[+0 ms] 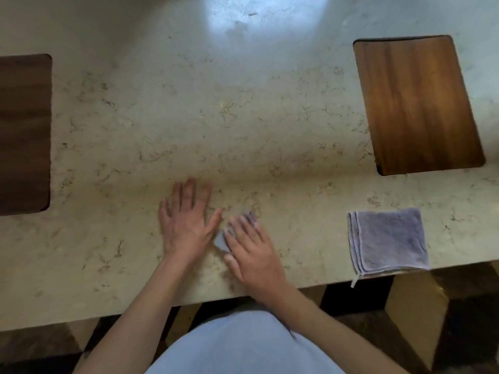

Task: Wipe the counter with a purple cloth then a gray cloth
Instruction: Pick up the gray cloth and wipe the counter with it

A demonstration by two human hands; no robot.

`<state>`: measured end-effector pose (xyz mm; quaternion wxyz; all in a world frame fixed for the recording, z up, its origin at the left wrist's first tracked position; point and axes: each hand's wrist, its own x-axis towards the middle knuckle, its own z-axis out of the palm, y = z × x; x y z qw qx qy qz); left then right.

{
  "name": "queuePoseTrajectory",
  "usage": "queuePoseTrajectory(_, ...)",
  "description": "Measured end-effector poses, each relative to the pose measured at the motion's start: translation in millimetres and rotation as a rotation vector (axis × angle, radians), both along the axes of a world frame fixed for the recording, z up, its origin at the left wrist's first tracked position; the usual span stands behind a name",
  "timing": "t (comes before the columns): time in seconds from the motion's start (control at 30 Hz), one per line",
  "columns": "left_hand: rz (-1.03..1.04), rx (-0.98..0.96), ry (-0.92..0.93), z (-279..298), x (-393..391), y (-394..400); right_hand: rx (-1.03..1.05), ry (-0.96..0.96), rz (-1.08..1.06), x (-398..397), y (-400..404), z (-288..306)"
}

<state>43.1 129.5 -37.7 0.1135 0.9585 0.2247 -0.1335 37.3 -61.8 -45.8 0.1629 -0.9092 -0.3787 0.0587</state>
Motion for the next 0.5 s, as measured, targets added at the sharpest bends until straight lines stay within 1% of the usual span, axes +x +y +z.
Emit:
queuePoseTrajectory(0.03, -0.002, -0.007, -0.017, 2, -4, 5, -0.024, 0.018, 0.111, -24, -7, 1)
queuePoseTrajectory(0.07, 0.004, -0.012, -0.030, 3, -9, 11, -0.041, 0.016, 0.189, -30, -19, -2)
queuePoseTrajectory(0.1, 0.024, -0.011, -0.035, 4, -15, 19, -0.041, -0.007, 0.205, -26, -35, -5)
queuePoseTrajectory(0.13, 0.053, -0.005, -0.027, 5, -24, 28, -0.054, -0.032, 0.152, -17, -50, -8)
queuePoseTrajectory(0.2, 0.096, 0.023, -0.005, 4, -45, 48, -0.083, -0.059, -0.099, 10, -79, -9)
queuePoseTrajectory(0.27, 0.092, 0.037, 0.006, 3, -63, 63, -0.123, -0.056, -0.425, 33, -93, -6)
queuePoseTrajectory(0.33, 0.068, 0.037, 0.017, 0, -72, 69, -0.144, -0.059, -0.665, 28, -69, -4)
queuePoseTrajectory(0.37, 0.063, 0.035, 0.018, -1, -73, 70, -0.145, -0.085, -0.706, 16, -48, -6)
queuePoseTrajectory(0.4, 0.070, 0.030, 0.016, -1, -72, 68, -0.125, -0.101, -0.685, 0, -25, -7)
queuePoseTrajectory(0.43, 0.084, 0.023, 0.014, 0, -69, 66, -0.099, -0.100, -0.591, -16, -6, -7)
queuePoseTrajectory(0.5, 0.107, 0.000, 0.009, 3, -66, 61, -0.047, -0.034, -0.313, -41, 11, -2)
